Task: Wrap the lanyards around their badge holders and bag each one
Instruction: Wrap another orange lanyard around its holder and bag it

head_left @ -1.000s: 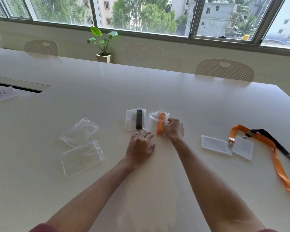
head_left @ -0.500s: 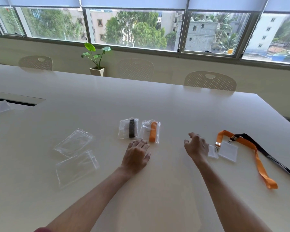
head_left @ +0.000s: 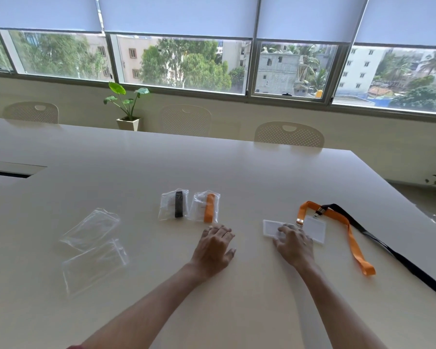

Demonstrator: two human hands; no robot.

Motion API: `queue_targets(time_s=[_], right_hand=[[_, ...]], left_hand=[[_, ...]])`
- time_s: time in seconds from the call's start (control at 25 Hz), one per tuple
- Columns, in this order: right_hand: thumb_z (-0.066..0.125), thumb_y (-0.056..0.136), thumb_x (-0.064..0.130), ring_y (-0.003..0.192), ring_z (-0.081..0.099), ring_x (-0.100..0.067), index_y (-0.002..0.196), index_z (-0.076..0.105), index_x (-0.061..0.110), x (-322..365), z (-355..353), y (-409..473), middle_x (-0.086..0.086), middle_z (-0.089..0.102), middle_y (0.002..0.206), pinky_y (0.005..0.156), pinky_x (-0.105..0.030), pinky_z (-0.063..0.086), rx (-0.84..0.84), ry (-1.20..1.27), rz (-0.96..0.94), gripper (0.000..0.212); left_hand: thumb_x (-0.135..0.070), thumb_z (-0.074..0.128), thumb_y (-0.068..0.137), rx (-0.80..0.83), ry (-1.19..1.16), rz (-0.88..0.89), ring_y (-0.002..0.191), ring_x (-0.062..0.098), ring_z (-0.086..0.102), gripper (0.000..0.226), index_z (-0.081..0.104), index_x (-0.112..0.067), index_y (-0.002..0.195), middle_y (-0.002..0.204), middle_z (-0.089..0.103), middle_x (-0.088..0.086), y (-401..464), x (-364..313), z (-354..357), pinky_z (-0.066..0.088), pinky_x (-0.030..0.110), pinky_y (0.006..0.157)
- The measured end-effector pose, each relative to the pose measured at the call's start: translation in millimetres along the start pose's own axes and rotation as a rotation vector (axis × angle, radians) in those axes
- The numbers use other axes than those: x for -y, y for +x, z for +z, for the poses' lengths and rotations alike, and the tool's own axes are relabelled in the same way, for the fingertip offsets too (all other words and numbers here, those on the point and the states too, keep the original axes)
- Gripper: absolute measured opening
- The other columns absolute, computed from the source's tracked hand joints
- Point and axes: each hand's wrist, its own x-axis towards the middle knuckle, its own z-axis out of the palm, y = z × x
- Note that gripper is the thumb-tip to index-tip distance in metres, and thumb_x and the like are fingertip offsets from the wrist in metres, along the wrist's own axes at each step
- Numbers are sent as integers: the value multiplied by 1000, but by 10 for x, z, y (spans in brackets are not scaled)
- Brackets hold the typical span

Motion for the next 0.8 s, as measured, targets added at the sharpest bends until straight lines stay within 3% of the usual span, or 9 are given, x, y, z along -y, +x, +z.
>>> queue_targets(time_s=[0.2, 0.44, 0.64, 0.8], right_hand=[[60, 87, 34, 132, 42, -15, 119, 63, 26, -91, -83, -220, 10, 53, 138, 105, -34, 32, 18, 12, -50, 33], [63, 83, 21, 124, 51, -15, 114, 68, 23, -126, -194, -461, 8, 60, 131, 101, -26, 36, 107, 133, -218, 31], [62, 79, 9, 111, 60, -15, 114, 69, 26, -256, -336, -618, 7, 67, 122, 95, -28, 45, 122, 320, -211, 39], [57, 75, 0, 109, 62, -18, 115, 68, 23, -432, -453, -630, 4, 69, 120, 94, -27, 46, 59, 304, -148, 48]], left_hand=[[-44, 53, 88, 26, -90, 5, 134, 17, 37, 51, 52, -17, 131, 140, 49, 0, 159, -288, 14, 24, 34, 110], [-56, 63, 79, 194, -199, 15, 137, 21, 34, 78, 42, -11, 140, 147, 40, 8, 365, -667, 58, 27, 36, 112], [-46, 68, 79, 330, -218, 58, 120, 25, 50, 61, 55, -15, 129, 127, 59, 7, 451, -893, 81, 41, 35, 98], [-49, 71, 73, 344, -200, 20, 113, 27, 55, 64, 57, -18, 127, 121, 62, 10, 496, -986, 50, 45, 36, 93]])
